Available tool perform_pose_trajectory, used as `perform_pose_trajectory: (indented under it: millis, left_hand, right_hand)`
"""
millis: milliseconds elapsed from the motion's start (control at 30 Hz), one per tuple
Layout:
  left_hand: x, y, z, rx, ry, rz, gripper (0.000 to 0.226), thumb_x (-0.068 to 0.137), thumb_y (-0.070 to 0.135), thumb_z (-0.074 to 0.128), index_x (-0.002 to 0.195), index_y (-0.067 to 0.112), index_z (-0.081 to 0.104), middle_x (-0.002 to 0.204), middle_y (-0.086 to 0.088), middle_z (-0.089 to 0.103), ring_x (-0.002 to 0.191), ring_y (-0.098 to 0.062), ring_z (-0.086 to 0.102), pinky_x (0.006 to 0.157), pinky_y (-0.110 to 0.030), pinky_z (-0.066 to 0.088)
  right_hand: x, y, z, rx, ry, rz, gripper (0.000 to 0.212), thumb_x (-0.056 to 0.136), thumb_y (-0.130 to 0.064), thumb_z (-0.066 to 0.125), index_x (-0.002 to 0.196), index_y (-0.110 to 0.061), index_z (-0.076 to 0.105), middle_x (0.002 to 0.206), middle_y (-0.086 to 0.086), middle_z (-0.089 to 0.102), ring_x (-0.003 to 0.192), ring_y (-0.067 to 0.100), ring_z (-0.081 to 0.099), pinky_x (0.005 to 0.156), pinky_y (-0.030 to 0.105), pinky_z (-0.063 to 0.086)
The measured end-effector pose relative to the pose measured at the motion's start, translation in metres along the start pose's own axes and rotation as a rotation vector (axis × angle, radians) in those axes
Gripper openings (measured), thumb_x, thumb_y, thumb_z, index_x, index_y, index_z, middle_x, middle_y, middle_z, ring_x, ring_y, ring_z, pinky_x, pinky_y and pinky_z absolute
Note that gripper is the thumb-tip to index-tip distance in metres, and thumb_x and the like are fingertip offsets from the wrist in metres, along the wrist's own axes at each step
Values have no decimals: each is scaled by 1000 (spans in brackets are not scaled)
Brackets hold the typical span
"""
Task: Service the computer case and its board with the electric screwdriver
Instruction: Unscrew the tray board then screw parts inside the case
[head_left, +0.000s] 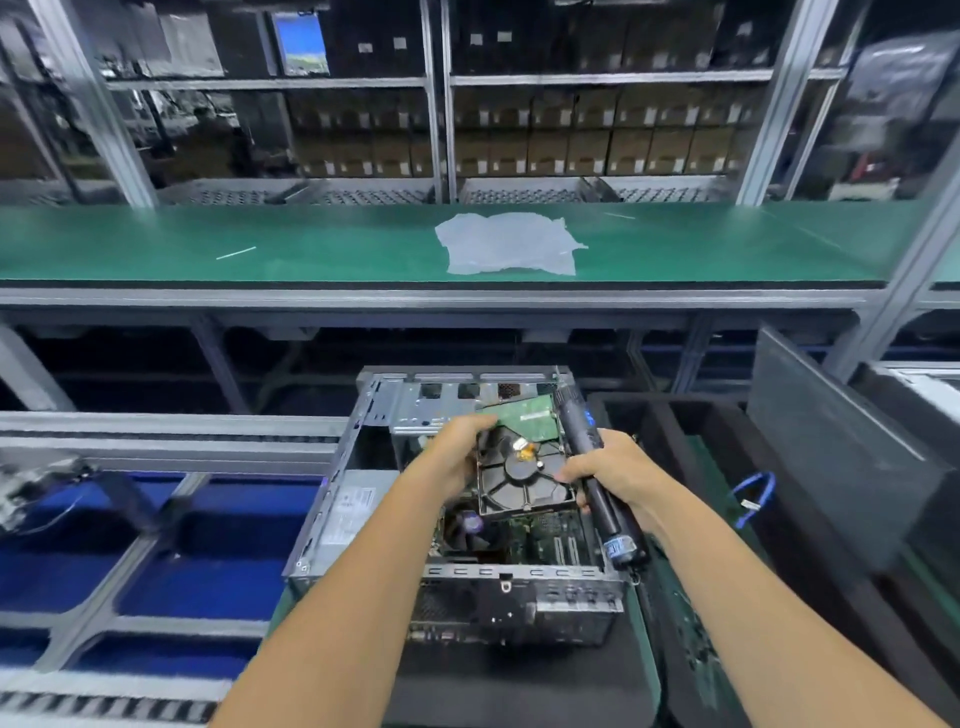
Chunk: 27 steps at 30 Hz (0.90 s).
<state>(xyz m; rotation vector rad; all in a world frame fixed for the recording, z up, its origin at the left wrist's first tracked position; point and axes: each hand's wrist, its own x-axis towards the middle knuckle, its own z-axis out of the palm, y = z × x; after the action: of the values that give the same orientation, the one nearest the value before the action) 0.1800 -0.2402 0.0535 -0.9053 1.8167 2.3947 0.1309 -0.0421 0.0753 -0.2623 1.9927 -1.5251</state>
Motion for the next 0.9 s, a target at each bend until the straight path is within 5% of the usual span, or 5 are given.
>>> perform_pose_trajectory:
  millis: [200, 367, 567, 700, 900]
  left_hand:
    - [3, -14, 6, -12, 40, 53, 19, 91, 27, 60, 91, 8, 64, 85, -2, 68, 74, -15, 64, 60, -26, 47]
    - [2, -20, 10, -135, 218, 29, 13, 87, 23, 57, 82, 13, 63, 67, 1, 68, 55, -13, 63, 44, -19, 46]
    - [5, -20, 3, -500, 315, 62, 12, 83, 18, 52, 89, 9, 55, 86, -13, 66, 77, -30, 64, 76, -46, 55]
    - [5, -20, 0, -545, 267, 120, 5, 79, 7, 51, 83, 7, 49, 80, -10, 58, 63, -21, 56, 48, -28, 47]
    - [1, -23, -5, -539, 5, 75, 25, 75, -2, 57, 98, 2, 48, 105, -23, 58, 91, -33, 62, 72, -43, 58]
  right_hand:
    - [-2, 7, -3, 34, -25, -22, 26, 80, 0, 75, 95, -5, 54, 64, 6, 64, 46, 19, 56, 47, 29, 51]
    - [3, 2, -15, 56, -31, 6, 34, 81, -20, 82, 105, -4, 63, 85, 15, 76, 45, 18, 55, 48, 29, 51]
    - [13, 4, -13, 139, 36, -11, 45, 75, -36, 85, 106, -9, 66, 86, 13, 77, 44, 20, 54, 50, 29, 53]
    - [20, 2, -6, 155, 52, -45, 40, 76, -35, 85, 104, -12, 68, 85, 10, 77, 48, 21, 57, 51, 27, 53]
    - [34, 3, -1, 133, 147, -32, 28, 80, -15, 81, 101, -6, 63, 88, 9, 72, 45, 19, 61, 45, 26, 51]
